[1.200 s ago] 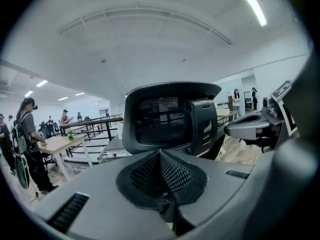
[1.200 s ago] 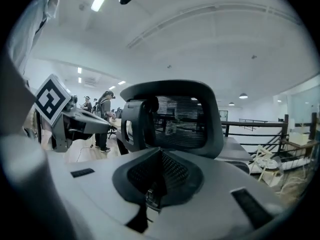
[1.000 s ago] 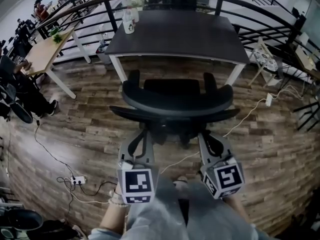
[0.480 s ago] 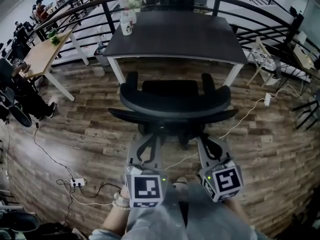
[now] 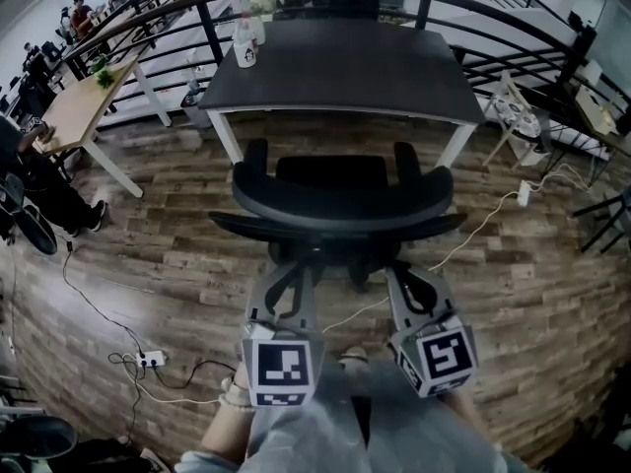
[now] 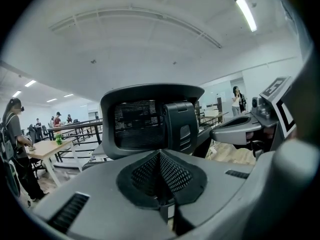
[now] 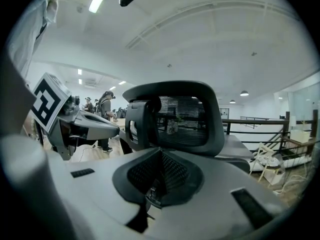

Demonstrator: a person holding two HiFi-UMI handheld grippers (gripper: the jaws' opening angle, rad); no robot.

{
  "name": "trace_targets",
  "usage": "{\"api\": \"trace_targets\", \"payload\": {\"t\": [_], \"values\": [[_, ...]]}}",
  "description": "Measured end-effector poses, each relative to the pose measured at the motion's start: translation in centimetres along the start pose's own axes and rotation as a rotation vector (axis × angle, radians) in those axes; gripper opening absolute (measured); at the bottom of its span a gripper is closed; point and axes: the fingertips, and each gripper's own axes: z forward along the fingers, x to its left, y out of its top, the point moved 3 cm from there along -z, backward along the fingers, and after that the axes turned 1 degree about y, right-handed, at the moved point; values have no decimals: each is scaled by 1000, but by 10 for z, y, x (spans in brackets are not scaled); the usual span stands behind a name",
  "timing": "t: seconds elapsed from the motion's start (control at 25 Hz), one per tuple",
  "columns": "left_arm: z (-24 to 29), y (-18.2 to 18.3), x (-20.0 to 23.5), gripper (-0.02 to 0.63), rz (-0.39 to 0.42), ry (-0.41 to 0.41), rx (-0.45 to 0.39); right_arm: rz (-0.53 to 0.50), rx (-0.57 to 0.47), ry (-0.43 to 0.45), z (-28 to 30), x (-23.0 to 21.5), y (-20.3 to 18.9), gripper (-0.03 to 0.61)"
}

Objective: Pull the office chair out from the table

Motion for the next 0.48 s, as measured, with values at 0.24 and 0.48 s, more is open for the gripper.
{"api": "trace_targets", "payload": {"t": [0.24,0.48], "values": [[0,-2,0,9,-2,-1,2,3,-1,16,-1,3,1,5],[2,-1,-1,9,-14,-1,8,-9,30,28,1,4,-2,3]]}}
